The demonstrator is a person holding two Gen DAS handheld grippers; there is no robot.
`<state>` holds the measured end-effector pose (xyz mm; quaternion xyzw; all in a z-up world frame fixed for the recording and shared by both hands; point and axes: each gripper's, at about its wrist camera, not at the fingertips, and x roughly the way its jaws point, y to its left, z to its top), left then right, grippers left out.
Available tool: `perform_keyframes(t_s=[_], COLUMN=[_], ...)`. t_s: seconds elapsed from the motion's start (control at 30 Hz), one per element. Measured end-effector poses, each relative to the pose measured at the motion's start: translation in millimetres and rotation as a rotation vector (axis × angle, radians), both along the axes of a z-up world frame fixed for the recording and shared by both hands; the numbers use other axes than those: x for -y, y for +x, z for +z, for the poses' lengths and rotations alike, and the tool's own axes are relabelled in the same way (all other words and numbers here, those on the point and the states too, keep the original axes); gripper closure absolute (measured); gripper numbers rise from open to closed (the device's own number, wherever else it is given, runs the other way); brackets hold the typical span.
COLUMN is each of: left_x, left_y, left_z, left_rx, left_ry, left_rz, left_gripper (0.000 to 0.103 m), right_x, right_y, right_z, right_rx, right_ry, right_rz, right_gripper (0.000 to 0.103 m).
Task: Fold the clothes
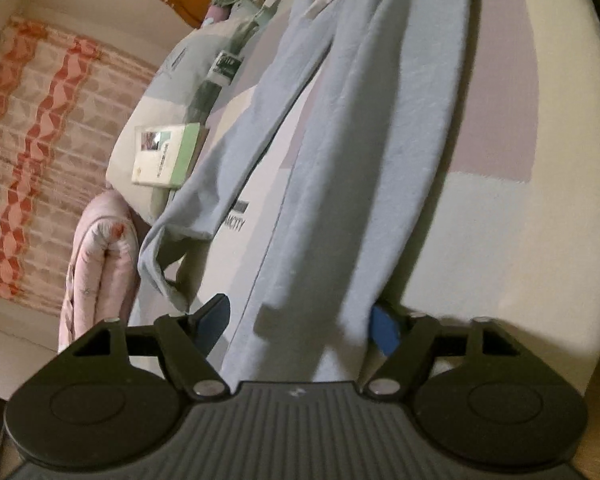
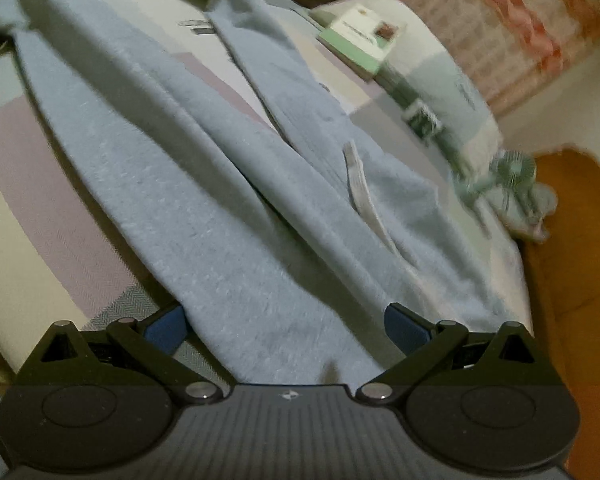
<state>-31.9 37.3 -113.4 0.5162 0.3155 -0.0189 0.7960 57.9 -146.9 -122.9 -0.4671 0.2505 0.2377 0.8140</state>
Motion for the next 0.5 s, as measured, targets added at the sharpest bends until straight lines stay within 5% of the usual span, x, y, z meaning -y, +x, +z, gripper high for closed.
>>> perform_keyframes(t_s=[0.23,0.4,0.5], left_x=[25,23,27], left_y=[-5,-13,-12], left_z=[-16,-18,-22], left_rx=[0.032,0.03,0.019], left_ry=[0.097,0.086,0.098], left_rz=[-0.114,-0.124,-0.141], left_gripper=[0.055,0.062,0.075], right_x=[-26,-22,-27], right_y=[-18,-16,-24], right_z=[-22,-20,-24], right_rx=[0.208,0.203,0.214], right_ry=[-0.218,-0.168,-0.22], right_rz=[0.173,0.147,0.202], right_gripper=[0.0,0.001,0.015])
